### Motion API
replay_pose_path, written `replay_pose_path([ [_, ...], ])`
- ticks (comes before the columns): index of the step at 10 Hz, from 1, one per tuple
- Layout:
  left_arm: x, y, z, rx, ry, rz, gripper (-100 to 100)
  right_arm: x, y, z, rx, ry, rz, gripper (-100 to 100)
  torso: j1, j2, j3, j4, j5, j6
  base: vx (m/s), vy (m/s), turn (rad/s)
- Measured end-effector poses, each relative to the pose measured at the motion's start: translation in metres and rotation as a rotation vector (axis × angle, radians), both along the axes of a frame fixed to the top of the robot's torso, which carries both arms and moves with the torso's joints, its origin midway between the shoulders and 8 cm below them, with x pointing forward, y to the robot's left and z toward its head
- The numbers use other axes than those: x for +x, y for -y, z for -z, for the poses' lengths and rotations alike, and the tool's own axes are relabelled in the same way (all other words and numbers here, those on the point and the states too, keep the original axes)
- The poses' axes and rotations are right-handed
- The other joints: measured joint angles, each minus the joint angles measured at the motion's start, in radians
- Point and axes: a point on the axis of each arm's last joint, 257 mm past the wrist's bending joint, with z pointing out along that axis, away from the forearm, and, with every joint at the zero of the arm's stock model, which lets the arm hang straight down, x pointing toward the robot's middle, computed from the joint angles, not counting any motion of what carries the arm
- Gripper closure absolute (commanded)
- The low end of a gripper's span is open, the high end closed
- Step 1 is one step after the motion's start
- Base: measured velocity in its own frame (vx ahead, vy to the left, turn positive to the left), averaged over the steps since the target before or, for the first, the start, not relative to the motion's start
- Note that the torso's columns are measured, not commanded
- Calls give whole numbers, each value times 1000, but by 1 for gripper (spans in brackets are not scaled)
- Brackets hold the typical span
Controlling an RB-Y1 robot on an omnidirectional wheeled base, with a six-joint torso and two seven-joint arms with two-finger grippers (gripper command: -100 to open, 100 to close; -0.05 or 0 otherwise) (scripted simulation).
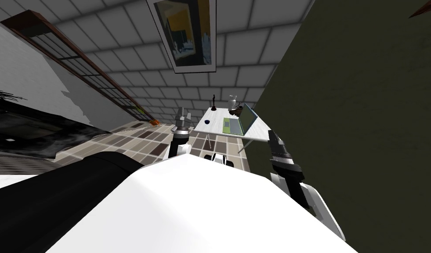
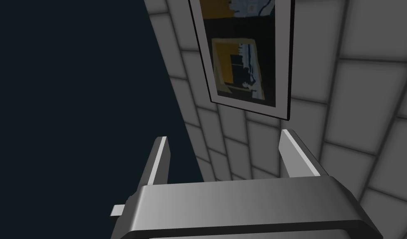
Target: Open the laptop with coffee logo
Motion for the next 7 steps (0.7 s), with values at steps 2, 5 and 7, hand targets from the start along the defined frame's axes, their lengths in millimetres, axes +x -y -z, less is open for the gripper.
replay_pose_path([
  [2, 0, 0, 0, 0, 0, 0, 0, 1, 13, 8, -132, -36, 39, -100, 0, -1, -1, 0, 0, 0, 40, 120, 22],
  [5, 0, 0, 0, 0, 0, 0, 0, 2, 37, 18, -342, -89, 100, -100, 0, 0, 0, 0, 0, 0, 34, 120, 19],
  [7, 0, 0, 0, 0, 0, 0, 0, 3, 53, 25, -486, -123, 141, -100, -1, -1, 0, 0, 0, 0, 45, 110, 24],
])
